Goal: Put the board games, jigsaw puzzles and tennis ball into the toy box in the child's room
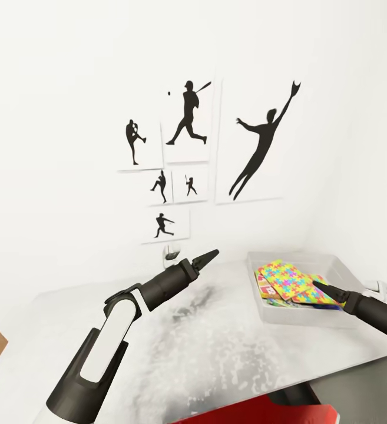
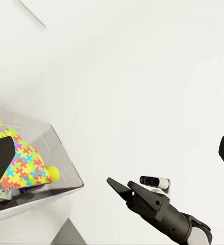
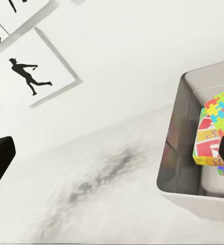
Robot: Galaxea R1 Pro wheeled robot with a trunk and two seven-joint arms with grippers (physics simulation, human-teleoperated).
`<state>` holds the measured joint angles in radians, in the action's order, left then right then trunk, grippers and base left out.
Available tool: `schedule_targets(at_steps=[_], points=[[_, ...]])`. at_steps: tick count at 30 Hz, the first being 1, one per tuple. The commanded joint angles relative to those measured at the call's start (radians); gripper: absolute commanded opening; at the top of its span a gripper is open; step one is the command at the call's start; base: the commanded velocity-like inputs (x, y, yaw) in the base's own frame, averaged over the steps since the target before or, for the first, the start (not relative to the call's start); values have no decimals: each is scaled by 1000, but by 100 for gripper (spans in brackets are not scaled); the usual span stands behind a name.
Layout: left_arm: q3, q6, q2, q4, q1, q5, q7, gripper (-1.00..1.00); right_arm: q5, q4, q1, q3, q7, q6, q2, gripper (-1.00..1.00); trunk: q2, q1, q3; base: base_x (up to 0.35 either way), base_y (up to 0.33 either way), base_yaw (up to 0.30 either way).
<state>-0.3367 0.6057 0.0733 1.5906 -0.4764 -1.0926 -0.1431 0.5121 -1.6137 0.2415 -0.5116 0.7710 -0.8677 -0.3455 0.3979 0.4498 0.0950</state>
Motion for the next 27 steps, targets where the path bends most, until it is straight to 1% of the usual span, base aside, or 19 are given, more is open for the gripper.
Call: schedule_targets(at_steps=[1,8,24,27], points=[[1,5,1,0,-1,-3,-1,100,0,0,1,-1,3,-5,0,100,2,0,2,-203,0,0],[0,5,1,0,-1,-3,-2,100,-1,0,1,-1,2,-4,1,100,2,0,1,-257,0,0],[1,4,1,1,0,-3,-3,100,-1,0,1,-3,2,-4,-1,100,2,0,0,-316,0,0],[1,3,1,1,1,-3,-3,100,-1,0,1,-3,2,-4,0,100,2,0,0,-218,0,0]])
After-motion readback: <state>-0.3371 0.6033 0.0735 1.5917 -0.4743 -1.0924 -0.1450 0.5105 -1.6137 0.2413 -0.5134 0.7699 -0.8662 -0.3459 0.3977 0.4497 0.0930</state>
